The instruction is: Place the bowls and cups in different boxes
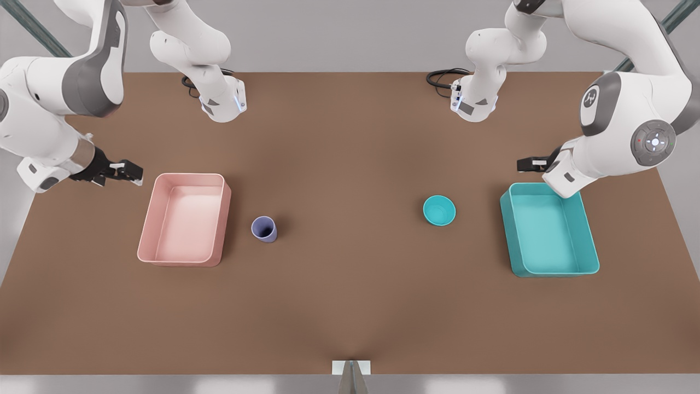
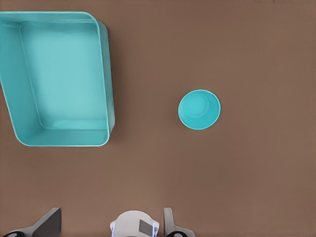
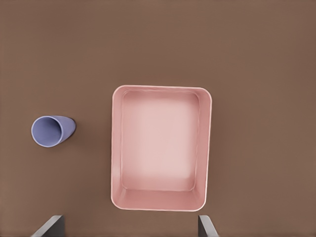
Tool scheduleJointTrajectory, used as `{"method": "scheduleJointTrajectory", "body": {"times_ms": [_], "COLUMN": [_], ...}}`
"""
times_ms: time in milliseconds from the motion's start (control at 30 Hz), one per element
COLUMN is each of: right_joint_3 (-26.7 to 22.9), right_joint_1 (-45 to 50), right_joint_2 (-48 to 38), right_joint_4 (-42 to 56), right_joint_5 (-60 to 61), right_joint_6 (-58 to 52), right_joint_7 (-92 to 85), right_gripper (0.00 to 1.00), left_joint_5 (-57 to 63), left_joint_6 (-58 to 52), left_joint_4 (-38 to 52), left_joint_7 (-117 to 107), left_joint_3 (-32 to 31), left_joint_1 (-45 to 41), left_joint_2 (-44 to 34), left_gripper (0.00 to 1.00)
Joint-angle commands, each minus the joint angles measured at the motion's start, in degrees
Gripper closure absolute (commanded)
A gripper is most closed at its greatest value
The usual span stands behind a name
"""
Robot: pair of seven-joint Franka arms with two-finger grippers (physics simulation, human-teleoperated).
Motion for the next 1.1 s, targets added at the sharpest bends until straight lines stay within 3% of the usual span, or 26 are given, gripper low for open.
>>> {"method": "scheduleJointTrajectory", "body": {"times_ms": [0, 100, 133, 200, 267, 367, 533, 667, 867, 900, 967, 1067], "right_joint_3": [0.0, 0.1, 0.1, 0.2, 0.2, 0.2, 0.3, 0.3, 0.3, 0.3, 0.3, 0.7], "right_joint_1": [0.3, 0.4, 0.4, 4.0, 5.9, 8.2, 10.9, 12.7, 14.7, 14.8, 15.7, 16.7], "right_joint_2": [0.0, 2.2, 4.6, 11.0, 16.2, 21.6, 24.2, 19.4, 19.2, 19.3, 19.3, 19.1], "right_joint_4": [0.0, 0.1, 0.1, 0.1, -0.3, -0.4, -1.3, -13.0, -19.1, -19.5, -20.4, -21.7], "right_joint_5": [0.0, 0.3, 0.7, 0.7, 1.5, 1.9, 3.6, 6.2, 7.3, 7.3, 7.3, 7.3], "right_joint_6": [-0.2, 0.9, 2.9, 7.0, 11.5, 19.1, 23.3, 34.9, 43.6, 43.7, 43.9, 43.9], "right_joint_7": [-0.5, -0.5, -0.6, -0.4, 1.5, 7.2, 11.9, 15.9, 20.7, 20.7, 20.7, 21.0], "right_gripper": [0.0, 0.0, 0.0, 0.0, 0.0, 0.0, 0.0, 0.0, 0.0, 0.0, 0.0, 0.0], "left_joint_5": [0.0, -0.6, -3.3, -9.8, -11.1, -14.3, -16.6, -16.6, -16.7, -16.7, -16.7, -18.8], "left_joint_6": [0.2, 3.7, 9.0, 32.8, 41.5, 49.2, 52.8, 52.9, 52.8, 52.8, 52.6, 52.4], "left_joint_4": [-0.1, -2.2, -5.1, -19.9, -27.8, -32.2, -33.1, -34.1, -34.0, -34.0, -33.9, -33.8], "left_joint_7": [-0.9, -1.0, -1.0, 1.7, 7.7, 14.3, 14.9, 16.9, 16.9, 16.9, 16.9, 16.8], "left_joint_3": [0.0, -0.1, -0.1, 0.0, 0.0, 0.0, 0.0, 0.0, -0.3, -0.3, -0.4, -0.3], "left_joint_1": [0.0, -0.7, -1.5, -2.5, -2.5, -3.3, -3.3, -4.8, -5.5, -5.5, -5.5, -5.5], "left_joint_2": [-0.1, 1.5, 3.4, 7.1, 8.7, 12.8, 15.5, 17.9, 18.9, 18.9, 19.0, 19.1], "left_gripper": [0.0, 0.0, 0.0, 0.0, 0.0, 0.0, 0.0, 0.0, 0.06, 0.19, 0.59, 0.79]}}
